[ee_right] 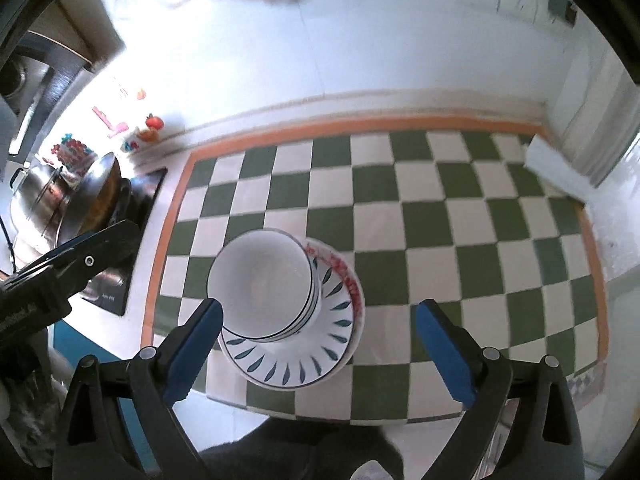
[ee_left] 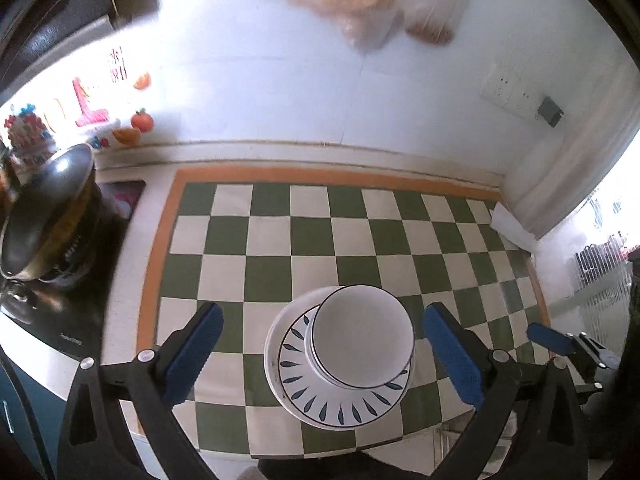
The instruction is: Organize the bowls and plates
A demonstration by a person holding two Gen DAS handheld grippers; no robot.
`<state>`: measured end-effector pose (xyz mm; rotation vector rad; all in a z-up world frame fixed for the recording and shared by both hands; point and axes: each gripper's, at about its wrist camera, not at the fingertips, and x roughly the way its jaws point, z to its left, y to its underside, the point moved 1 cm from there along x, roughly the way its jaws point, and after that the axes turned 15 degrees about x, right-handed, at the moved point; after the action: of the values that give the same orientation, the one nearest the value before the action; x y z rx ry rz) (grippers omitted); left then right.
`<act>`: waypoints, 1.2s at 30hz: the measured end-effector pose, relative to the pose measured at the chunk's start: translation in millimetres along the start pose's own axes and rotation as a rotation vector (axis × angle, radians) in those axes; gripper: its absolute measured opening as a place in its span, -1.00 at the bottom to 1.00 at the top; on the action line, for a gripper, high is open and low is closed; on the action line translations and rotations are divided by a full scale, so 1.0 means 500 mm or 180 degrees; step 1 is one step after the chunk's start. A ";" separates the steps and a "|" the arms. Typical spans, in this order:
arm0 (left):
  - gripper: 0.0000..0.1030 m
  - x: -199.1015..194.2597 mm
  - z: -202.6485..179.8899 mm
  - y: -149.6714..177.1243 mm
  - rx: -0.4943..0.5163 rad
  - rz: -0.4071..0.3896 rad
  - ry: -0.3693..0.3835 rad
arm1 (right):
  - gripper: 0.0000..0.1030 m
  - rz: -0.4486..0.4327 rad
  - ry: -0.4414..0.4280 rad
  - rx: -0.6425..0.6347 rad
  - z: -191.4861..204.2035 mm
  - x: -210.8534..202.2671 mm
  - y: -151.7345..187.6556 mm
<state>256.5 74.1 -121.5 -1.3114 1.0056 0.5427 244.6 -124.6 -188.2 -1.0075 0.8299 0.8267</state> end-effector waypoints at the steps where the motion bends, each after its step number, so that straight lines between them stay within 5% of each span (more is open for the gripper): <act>1: 0.99 -0.015 -0.005 0.005 -0.0013 -0.0025 -0.0053 | 0.93 -0.0052 -0.0012 0.0010 -0.003 -0.017 0.003; 25: 0.99 -0.314 -0.170 0.206 0.0069 -0.0244 -0.0762 | 0.97 -0.0674 -0.0169 -0.0141 -0.082 -0.368 0.206; 36: 0.99 -0.452 -0.190 0.267 0.0102 -0.0371 -0.0674 | 0.97 -0.0981 -0.0104 -0.0083 -0.088 -0.546 0.330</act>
<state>7.1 58.7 3.5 -1.2472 0.7560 0.5611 -28.6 -168.1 -23.7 -1.1091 0.6171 0.5896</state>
